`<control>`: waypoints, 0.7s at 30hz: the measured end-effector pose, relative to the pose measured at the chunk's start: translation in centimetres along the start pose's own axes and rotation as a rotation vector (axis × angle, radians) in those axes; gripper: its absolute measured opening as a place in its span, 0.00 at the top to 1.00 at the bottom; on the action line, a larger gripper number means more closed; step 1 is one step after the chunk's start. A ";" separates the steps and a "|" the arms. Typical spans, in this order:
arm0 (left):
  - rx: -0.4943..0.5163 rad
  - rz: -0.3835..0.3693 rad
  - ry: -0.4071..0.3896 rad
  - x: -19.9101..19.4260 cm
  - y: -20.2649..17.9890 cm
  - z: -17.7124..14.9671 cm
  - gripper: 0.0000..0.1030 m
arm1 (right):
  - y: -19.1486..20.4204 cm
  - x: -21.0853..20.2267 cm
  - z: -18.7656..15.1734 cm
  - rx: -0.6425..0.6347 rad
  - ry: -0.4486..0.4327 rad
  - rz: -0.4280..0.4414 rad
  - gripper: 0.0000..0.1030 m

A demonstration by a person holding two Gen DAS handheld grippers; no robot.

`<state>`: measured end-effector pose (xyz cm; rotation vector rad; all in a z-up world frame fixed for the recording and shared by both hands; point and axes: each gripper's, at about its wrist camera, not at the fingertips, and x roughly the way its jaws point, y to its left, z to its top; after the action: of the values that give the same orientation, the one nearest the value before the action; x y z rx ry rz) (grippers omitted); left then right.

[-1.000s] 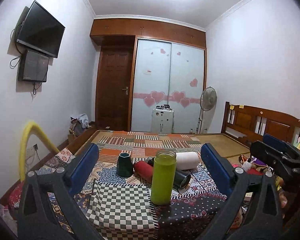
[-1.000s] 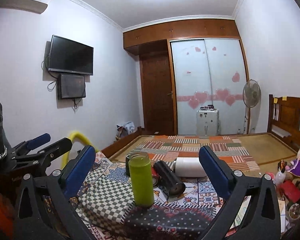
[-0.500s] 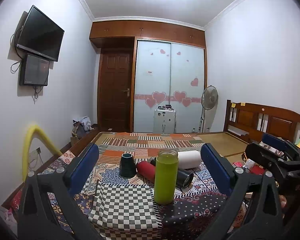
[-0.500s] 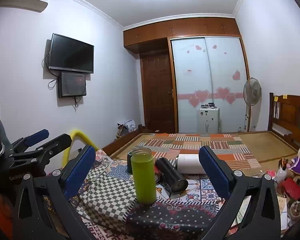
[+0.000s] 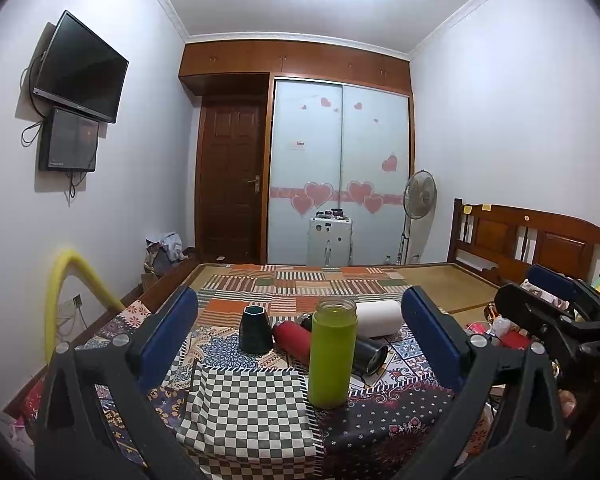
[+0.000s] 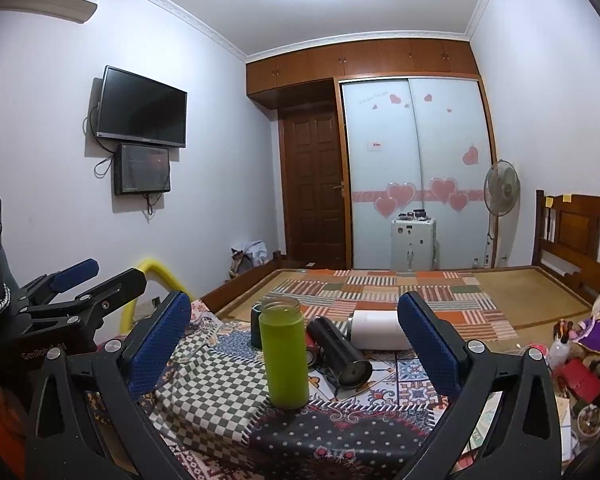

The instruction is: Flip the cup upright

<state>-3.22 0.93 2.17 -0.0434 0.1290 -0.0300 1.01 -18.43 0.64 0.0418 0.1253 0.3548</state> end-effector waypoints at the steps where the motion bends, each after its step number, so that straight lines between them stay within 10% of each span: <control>1: 0.000 0.000 0.001 0.0 0.0 0.0 0.00 | -0.1 0.0 0.0 0.001 0.000 -0.001 0.00; 21: 0.003 -0.004 0.006 0.3 0.1 -0.3 0.00 | -0.1 0.1 0.2 0.004 -0.002 -0.020 0.00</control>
<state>-2.99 0.96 1.86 -0.0410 0.1347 -0.0348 1.16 -18.52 0.80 0.0447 0.1243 0.3345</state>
